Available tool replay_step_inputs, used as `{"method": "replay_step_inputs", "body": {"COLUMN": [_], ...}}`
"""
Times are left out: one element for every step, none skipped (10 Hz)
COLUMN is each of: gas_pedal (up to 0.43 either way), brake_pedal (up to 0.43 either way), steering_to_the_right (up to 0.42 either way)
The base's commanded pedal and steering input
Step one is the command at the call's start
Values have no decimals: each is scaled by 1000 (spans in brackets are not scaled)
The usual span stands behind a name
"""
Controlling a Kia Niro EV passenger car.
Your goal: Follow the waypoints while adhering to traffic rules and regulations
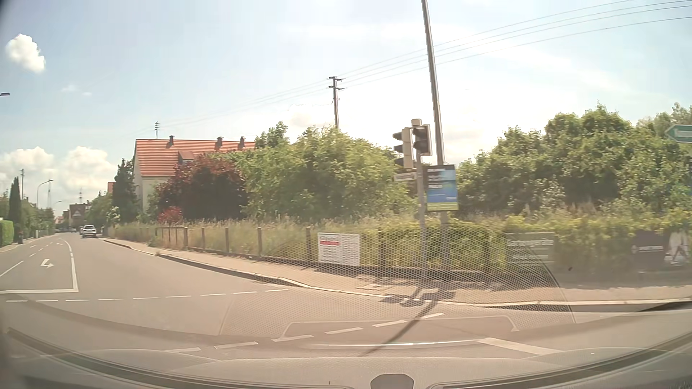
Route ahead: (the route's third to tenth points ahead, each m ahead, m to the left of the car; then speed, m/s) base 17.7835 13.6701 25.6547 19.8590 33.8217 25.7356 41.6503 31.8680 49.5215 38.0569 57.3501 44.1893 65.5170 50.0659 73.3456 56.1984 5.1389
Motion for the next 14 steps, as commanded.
{"method": "replay_step_inputs", "body": {"gas_pedal": [177,177,177,177,177,177,177,177,177,177,177,177,197,197], "brake_pedal": [0,0,0,0,0,0,0,0,0,0,0,0,0,0], "steering_to_the_right": [-439,-429,-416,-402,-383,-358,-327,-293,-262,-231,-192,-157,-138,-121]}}
